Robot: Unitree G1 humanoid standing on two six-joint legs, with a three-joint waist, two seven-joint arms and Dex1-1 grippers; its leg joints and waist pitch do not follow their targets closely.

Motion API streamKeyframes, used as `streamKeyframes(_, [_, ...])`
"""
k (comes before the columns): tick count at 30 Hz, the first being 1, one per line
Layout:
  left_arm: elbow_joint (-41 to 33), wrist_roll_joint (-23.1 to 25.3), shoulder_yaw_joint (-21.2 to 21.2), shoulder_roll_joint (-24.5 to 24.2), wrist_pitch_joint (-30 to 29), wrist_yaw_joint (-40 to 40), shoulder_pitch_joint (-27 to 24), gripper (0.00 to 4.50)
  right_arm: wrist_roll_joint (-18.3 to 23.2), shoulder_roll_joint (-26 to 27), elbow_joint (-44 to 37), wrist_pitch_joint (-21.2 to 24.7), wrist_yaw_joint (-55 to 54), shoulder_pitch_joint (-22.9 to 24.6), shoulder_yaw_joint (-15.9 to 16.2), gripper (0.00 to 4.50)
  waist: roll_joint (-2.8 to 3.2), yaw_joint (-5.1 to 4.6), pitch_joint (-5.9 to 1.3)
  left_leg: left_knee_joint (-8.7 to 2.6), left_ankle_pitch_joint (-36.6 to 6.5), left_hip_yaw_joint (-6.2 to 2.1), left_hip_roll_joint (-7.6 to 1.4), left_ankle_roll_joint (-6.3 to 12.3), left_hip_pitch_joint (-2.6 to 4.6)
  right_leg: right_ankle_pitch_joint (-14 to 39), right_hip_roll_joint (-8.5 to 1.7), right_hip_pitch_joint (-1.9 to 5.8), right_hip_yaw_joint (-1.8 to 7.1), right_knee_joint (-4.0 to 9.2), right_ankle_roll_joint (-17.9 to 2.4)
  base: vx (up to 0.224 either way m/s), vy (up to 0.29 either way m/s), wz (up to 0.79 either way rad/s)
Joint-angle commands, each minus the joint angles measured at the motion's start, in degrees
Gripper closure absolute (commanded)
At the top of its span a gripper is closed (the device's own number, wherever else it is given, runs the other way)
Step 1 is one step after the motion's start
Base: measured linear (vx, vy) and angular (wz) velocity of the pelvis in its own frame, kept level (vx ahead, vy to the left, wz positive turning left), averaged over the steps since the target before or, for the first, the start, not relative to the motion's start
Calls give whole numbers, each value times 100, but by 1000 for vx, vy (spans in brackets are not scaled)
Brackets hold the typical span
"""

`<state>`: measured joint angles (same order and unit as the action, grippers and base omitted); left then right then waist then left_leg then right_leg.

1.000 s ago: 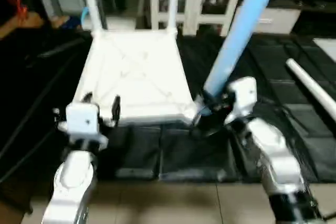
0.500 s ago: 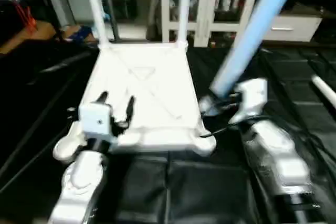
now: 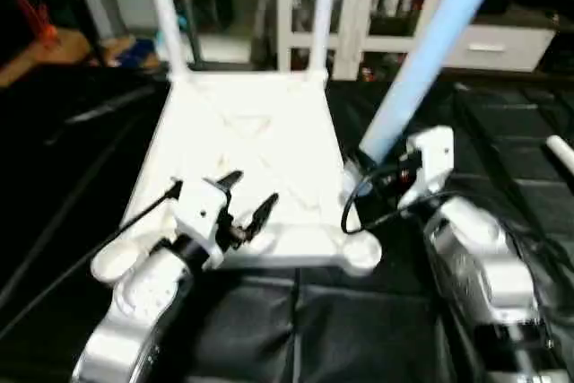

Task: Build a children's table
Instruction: Move to table, then insert table leg to table base

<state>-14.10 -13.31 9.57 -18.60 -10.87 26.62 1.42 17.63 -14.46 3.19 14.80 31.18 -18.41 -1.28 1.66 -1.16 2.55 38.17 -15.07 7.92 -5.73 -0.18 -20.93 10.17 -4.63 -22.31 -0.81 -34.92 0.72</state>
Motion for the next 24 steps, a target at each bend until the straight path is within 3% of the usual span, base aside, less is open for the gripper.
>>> streamKeyframes(1, [130, -271, 188, -230, -345, 621, 189, 71, 184, -163, 95, 171, 341, -211, -58, 262, 9, -35, -163, -717, -2952, -258, -539, -408, 190, 3026, -316, -21, 162, 517, -826, -79, -1, 10])
streamKeyframes(2, [187, -369, 255, -331, -494, 856, 281, 62, 186, -249, 143, 184, 501, -250, -45, 262, -33, -67, -186, -737, -2883, -269, -548, -461, 121, 3027, -335, 24, 158, 505, -719, -68, 3, 2])
streamKeyframes(3, [218, -361, 277, -358, -509, 907, 314, 57, 187, -278, 148, 186, 553, -253, -35, 262, -20, -63, -194, -746, -2735, -269, -550, -445, 78, 2923, -350, 38, 163, 487, -724, -68, 3, 2])
streamKeyframes(6, [637, -151, 490, -566, -493, 1333, 683, 43, 245, -572, 176, 255, 1066, -260, 62, 262, -40, -54, -190, -730, -2693, -237, -539, -377, 105, 3087, -346, -2, 174, 526, -662, -18, 2, -1])
streamKeyframes(7, [706, -117, 504, -564, -459, 1357, 729, 17, 277, -598, 168, 295, 1118, -254, 64, 262, -48, -60, -195, -722, -2623, -236, -535, -359, 88, 3089, -362, 14, 177, 530, -671, 0, 0, 0])
streamKeyframes(8, [706, -117, 504, -564, -459, 1357, 729, 17, 277, -598, 168, 295, 1118, -254, 64, 262, -59, -73, -192, -728, -2480, -256, -547, -322, 25, 3089, -390, 62, 176, 522, -699, 0, 0, 0])
streamKeyframes(11, [1253, 135, 732, -538, -306, 1635, 1069, 10, 336, -791, 75, 338, 1317, -155, 68, 262, -65, -66, -224, -711, -2238, -242, -558, -248, 12, 3040, -395, 45, 178, 532, -711, 0, 0, 0])
streamKeyframes(13, [1478, 249, 861, -518, -228, 1710, 1193, 10, 321, -784, 51, 303, 1245, -131, 24, 262, -24, -80, -228, -712, -2179, -232, -557, -239, 8, 2868, -384, 41, 177, 531, -778, 0, 0, 0])
streamKeyframes(19, [2066, 489, 1208, -472, -27, 2012, 1408, 10, 260, -682, -119, 303, 1078, 35, 14, 262, -8, -128, -267, -721, -1868, -212, -587, -146, -32, 2052, -396, 94, 187, 461, -1124, 0, 0, 0])
streamKeyframes(23, [2371, 693, 1329, -501, 96, 2154, 1583, 42, 247, -722, -166, 301, 1113, 75, 53, 262, 1, -154, -300, -703, -1507, -186, -600, 38, -32, 1457, -390, 127, 176, 414, -1379, 14, 2, 0])
streamKeyframes(24, [2500, 767, 1369, -525, 158, 2199, 1646, 64, 247, -730, -166, 297, 1114, 76, 52, 262, 21, -155, -311, -699, -1186, -188, -617, 136, -42, 941, -397, 156, 171, 376, -1501, 54, 6, 1])
